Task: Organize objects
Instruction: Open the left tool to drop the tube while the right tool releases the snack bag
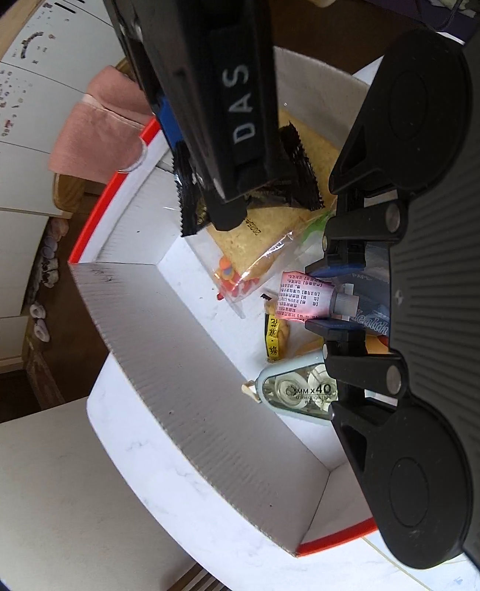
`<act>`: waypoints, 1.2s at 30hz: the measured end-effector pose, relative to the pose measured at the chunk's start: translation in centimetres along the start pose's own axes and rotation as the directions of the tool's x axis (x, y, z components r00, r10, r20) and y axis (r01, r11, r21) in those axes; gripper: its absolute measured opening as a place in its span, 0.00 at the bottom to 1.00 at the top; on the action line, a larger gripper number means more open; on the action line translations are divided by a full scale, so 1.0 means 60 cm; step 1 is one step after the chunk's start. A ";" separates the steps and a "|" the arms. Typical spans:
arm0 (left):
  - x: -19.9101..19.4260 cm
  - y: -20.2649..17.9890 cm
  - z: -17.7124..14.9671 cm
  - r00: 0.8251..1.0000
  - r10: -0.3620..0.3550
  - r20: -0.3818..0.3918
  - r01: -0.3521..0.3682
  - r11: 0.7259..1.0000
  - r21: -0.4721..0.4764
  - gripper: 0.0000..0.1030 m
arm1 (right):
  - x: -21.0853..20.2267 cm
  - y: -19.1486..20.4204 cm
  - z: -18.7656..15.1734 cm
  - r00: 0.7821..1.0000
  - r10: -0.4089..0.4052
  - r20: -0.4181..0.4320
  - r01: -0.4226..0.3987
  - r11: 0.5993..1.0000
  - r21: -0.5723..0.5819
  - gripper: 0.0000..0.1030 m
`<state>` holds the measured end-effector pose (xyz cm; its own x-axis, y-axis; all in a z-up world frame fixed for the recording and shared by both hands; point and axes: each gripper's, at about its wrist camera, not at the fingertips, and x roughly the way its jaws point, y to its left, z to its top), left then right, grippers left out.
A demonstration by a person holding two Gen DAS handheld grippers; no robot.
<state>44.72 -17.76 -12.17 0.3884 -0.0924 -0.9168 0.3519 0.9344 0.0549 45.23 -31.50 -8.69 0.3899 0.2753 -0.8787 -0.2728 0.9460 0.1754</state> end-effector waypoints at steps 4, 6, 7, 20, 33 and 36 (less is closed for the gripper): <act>0.014 -0.005 -0.001 1.000 0.006 -0.028 -0.006 1.000 0.016 0.22 | 0.000 -0.007 0.000 1.000 0.004 -0.003 -0.004 1.000 0.004 0.49; 0.017 -0.007 -0.002 1.000 0.018 -0.026 -0.017 1.000 0.020 0.22 | -0.001 -0.012 -0.001 1.000 0.008 -0.005 -0.008 1.000 0.008 0.50; 0.018 -0.008 -0.003 0.999 0.022 -0.026 -0.022 0.999 0.024 0.22 | -0.003 -0.014 -0.001 1.000 0.011 -0.004 -0.011 1.000 0.009 0.51; 0.012 -0.010 -0.015 0.999 0.025 -0.020 -0.024 0.999 0.026 0.22 | -0.028 -0.021 -0.007 1.000 0.020 0.022 -0.020 1.000 0.000 0.64; -0.050 0.001 -0.042 0.996 -0.035 0.085 0.041 0.996 -0.076 0.22 | -0.054 -0.005 -0.031 0.999 0.022 0.028 -0.021 1.000 -0.019 0.65; -0.074 0.011 -0.057 0.992 -0.057 0.113 0.069 0.992 -0.104 0.23 | -0.061 0.003 -0.040 0.999 0.030 0.024 -0.029 0.999 -0.030 0.66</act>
<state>40.33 -15.53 -9.39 0.4609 -0.1840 -0.8682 0.2873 0.9565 -0.0503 41.66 -32.77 -6.50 0.4030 0.3075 -0.8620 -0.3099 0.9321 0.1876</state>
